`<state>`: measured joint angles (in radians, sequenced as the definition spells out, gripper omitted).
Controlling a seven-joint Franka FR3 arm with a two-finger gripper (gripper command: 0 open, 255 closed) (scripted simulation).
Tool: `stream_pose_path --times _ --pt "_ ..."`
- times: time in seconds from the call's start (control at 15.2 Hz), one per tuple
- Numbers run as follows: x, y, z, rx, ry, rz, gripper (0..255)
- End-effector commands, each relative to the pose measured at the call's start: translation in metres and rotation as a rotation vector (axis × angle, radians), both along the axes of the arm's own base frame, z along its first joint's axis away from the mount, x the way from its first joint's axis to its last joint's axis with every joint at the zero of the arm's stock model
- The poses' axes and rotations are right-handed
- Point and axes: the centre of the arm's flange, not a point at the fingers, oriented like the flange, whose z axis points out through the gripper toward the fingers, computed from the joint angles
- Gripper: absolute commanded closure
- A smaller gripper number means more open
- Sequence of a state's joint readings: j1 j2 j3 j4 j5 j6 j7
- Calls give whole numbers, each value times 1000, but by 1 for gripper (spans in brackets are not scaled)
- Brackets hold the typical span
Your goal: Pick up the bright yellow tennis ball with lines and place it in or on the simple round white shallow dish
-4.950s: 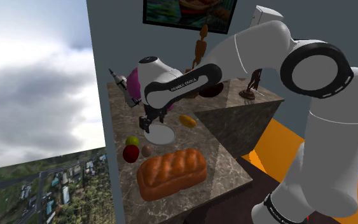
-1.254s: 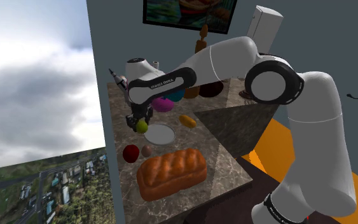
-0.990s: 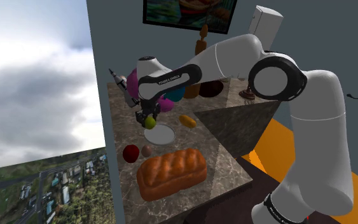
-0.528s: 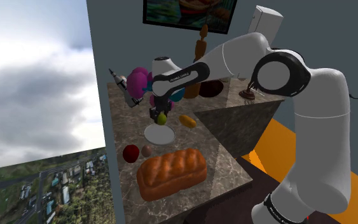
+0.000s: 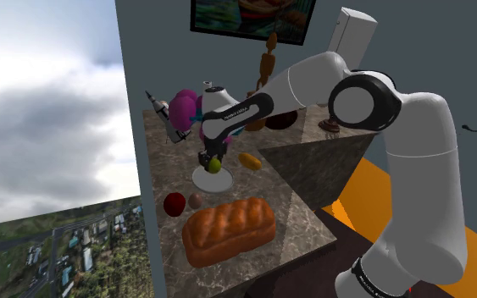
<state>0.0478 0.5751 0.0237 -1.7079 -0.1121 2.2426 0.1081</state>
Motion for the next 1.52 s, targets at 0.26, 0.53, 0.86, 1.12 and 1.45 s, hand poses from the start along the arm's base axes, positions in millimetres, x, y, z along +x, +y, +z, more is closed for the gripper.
stream_pose_path --times 0.26,0.53,0.86,1.12,1.45 --pt "0 -3 -29 -1 3 -3 255" --pt "0 -3 -29 -1 3 -3 255" --pt "0 -3 -29 -1 3 -3 0" --pt "0 -3 -29 -1 3 -3 0" --pt "1 1 21 -1 3 -3 0"
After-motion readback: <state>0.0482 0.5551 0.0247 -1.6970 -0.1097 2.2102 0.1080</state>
